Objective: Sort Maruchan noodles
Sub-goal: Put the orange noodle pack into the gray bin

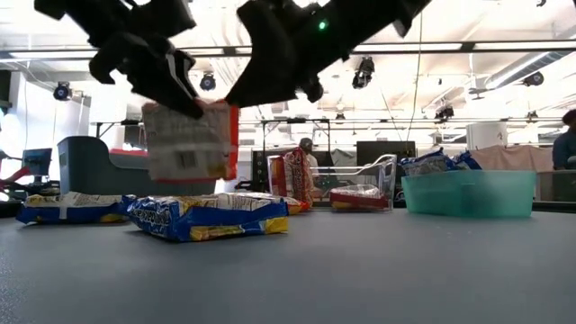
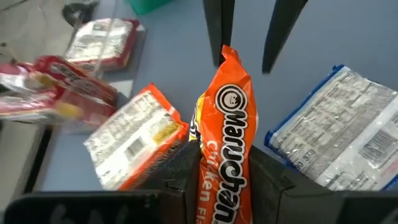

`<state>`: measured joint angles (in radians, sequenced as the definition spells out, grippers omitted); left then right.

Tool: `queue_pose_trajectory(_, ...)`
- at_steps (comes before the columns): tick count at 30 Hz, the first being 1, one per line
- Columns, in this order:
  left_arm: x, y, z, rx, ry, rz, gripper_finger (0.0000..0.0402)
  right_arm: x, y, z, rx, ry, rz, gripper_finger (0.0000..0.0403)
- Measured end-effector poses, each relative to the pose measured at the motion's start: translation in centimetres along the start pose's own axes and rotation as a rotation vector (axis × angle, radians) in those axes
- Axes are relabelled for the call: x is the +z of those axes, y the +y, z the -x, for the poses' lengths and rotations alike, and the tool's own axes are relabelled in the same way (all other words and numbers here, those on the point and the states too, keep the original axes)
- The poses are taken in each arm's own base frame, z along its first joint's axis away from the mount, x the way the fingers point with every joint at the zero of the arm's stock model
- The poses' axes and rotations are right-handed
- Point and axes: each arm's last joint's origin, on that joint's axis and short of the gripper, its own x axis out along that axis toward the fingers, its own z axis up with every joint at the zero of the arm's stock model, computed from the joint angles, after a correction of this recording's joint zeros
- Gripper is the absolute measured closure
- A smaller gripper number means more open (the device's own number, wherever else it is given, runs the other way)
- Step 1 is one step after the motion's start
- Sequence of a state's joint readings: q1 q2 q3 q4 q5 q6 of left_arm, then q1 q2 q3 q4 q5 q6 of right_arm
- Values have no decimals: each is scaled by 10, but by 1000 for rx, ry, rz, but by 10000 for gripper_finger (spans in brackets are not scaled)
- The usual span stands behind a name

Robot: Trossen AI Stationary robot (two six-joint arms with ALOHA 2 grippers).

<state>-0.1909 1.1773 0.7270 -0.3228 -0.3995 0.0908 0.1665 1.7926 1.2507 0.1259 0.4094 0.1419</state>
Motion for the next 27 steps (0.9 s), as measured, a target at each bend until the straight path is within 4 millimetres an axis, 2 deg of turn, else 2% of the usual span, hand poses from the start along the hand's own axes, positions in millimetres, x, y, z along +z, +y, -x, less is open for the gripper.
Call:
queue_pose_trajectory(8,18,23,43,126,79,-68,323,11,-7,24,0,1,-32,296)
queue_pose_trajectory(11,19,35,60,274,142,-93,323,9,-7,26,-3,6,-29,296)
queue_pose_trajectory(15,14,49,76,495,189,-22,323,7,-5,26,-1,8,-35,296)
queue_pose_trajectory(21,-6,61,79,554,270,231,322,5,-5,25,-2,13,-45,296)
queue_pose_trajectory(27,-22,65,64,612,365,301,322,5,-5,25,-2,13,-45,296)
